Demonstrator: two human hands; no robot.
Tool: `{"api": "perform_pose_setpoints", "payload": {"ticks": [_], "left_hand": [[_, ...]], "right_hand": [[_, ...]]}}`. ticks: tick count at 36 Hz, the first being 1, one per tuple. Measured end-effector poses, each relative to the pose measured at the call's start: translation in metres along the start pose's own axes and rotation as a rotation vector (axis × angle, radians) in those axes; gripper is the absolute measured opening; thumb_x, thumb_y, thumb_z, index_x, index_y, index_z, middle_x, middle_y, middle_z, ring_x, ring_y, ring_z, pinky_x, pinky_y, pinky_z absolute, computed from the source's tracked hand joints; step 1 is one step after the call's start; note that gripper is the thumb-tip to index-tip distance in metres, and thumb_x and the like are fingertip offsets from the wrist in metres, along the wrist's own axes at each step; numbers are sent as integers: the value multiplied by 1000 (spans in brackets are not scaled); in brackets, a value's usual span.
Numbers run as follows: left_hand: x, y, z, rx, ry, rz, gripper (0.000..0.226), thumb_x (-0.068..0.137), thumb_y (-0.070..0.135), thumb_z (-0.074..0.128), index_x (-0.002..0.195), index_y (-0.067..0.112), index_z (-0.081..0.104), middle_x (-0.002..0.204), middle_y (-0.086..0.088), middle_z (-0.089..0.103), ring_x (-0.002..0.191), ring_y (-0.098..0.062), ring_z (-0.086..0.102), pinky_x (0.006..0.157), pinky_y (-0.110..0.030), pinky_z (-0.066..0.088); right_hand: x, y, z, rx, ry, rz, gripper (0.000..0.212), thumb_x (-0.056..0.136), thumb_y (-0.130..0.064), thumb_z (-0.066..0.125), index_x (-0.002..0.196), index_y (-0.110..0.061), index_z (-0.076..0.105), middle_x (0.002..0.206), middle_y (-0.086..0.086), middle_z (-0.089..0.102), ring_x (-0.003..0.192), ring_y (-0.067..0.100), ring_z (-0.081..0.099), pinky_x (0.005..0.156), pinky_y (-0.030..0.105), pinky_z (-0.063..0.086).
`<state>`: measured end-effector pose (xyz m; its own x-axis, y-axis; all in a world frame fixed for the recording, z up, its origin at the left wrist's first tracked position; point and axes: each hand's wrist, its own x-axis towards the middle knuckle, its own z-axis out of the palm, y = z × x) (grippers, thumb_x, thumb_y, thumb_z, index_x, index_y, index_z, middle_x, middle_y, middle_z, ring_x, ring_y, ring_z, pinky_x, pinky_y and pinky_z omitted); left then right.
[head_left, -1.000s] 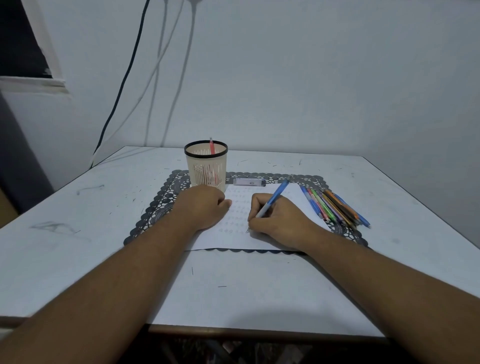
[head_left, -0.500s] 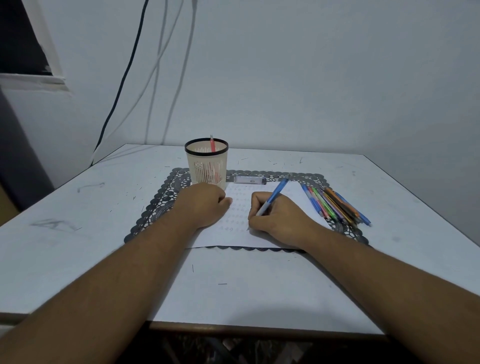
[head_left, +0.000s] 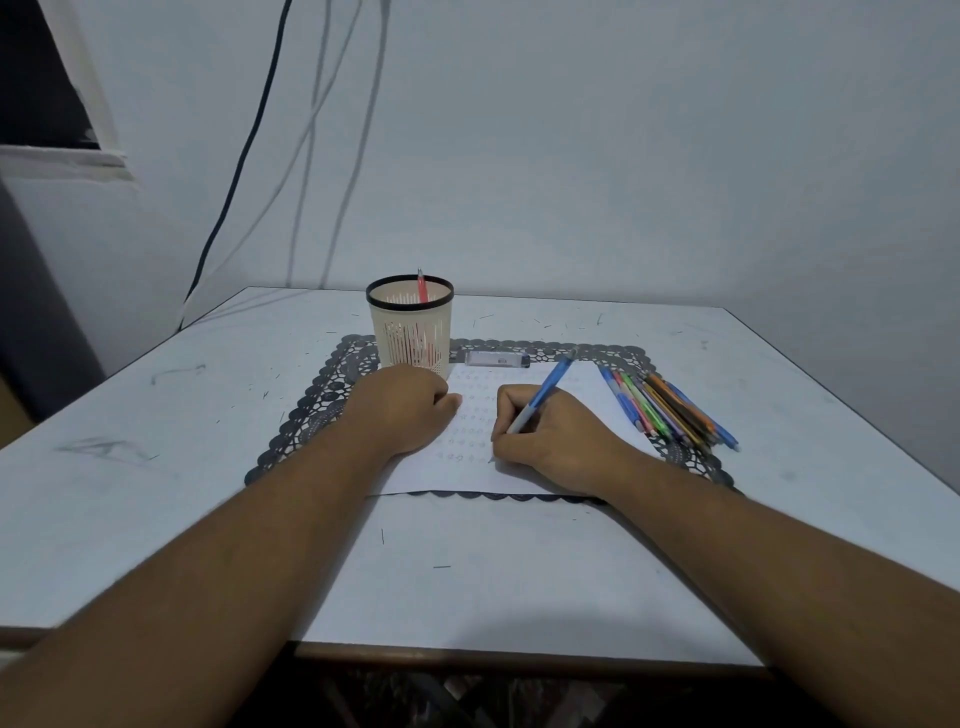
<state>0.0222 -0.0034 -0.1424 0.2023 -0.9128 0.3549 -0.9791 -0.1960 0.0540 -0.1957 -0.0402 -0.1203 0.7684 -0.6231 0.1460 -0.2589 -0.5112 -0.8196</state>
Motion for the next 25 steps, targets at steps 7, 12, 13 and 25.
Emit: {"api": "perform_pose_setpoints", "payload": {"ticks": [7, 12, 13, 25], "left_hand": [[-1, 1, -2, 0, -14, -3, 48, 103, 45, 44, 64, 18, 49, 64, 2, 54, 61, -14, 50, 54, -29, 29], [-2, 2, -3, 9, -8, -6, 48, 102, 45, 44, 63, 17, 49, 64, 2, 54, 62, -14, 50, 54, -29, 29], [-2, 2, -3, 9, -4, -6, 48, 102, 45, 44, 63, 17, 49, 64, 2, 54, 62, -14, 50, 54, -29, 29], [-4, 3, -6, -13, -28, -36, 50, 103, 47, 44, 63, 17, 51, 63, 2, 55, 62, -14, 53, 55, -28, 33]], "right_hand": [[0, 2, -3, 2, 15, 10, 15, 86, 0, 69, 78, 0, 56, 75, 17, 61, 64, 6, 52, 57, 16, 43], [0, 1, -2, 18, -26, 5, 24, 86, 0, 70, 71, -14, 58, 70, 2, 62, 67, 7, 55, 61, 17, 45], [0, 1, -2, 17, -33, 9, 26, 87, 0, 70, 70, -16, 58, 70, 0, 63, 67, 7, 56, 61, 17, 46], [19, 19, -24, 606, 272, 200, 19, 91, 16, 62, 82, -1, 60, 76, 19, 58, 61, 28, 61, 73, 39, 59]]}}
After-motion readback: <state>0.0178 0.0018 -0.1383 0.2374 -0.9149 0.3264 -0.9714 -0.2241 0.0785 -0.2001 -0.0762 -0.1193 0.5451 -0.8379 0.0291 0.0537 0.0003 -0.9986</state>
